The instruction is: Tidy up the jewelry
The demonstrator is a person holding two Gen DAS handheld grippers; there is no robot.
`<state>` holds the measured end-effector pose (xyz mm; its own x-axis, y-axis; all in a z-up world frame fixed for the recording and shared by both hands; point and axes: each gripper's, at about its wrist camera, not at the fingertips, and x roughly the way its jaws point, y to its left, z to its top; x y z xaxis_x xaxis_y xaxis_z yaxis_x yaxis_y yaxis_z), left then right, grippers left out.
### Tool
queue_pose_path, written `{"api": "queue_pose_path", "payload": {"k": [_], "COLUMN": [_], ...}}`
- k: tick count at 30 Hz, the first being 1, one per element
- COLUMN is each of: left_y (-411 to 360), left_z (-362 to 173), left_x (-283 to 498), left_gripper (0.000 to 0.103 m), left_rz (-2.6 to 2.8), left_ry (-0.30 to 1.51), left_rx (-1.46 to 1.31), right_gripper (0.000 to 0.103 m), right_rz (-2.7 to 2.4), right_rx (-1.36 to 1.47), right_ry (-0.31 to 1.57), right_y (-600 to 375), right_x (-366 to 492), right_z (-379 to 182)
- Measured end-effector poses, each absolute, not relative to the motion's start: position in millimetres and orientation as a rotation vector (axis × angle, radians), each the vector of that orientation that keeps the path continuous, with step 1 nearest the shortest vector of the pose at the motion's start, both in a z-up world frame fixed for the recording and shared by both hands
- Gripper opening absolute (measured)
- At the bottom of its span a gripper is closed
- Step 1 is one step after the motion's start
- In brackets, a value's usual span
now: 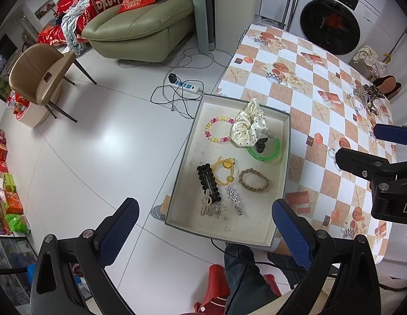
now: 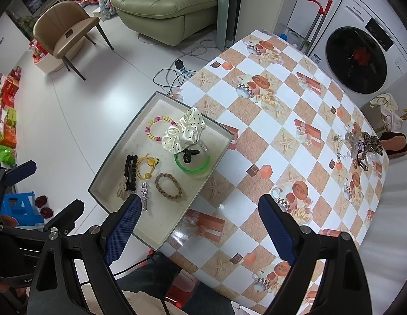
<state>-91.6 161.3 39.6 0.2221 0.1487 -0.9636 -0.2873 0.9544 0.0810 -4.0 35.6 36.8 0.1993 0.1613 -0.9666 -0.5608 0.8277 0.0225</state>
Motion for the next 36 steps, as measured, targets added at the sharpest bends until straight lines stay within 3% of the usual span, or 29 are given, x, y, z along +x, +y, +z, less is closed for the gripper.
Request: {"api": "queue_pose_path", "payload": {"k": [36], "left_y": [159.9], "left_z": [38.2], "left_x": [-92.7], "left_gripper": [0.103], "left_rz": [0.303], "left_ry": [1.316], "left_rx": [-0.125], "right_gripper": [0.092], "right_rz": [0.519], "right_rx": [-0.372], "right_ry": [1.281], "right_y": [37.9], "right_x": [-6.3], "right_z": [35.9]}}
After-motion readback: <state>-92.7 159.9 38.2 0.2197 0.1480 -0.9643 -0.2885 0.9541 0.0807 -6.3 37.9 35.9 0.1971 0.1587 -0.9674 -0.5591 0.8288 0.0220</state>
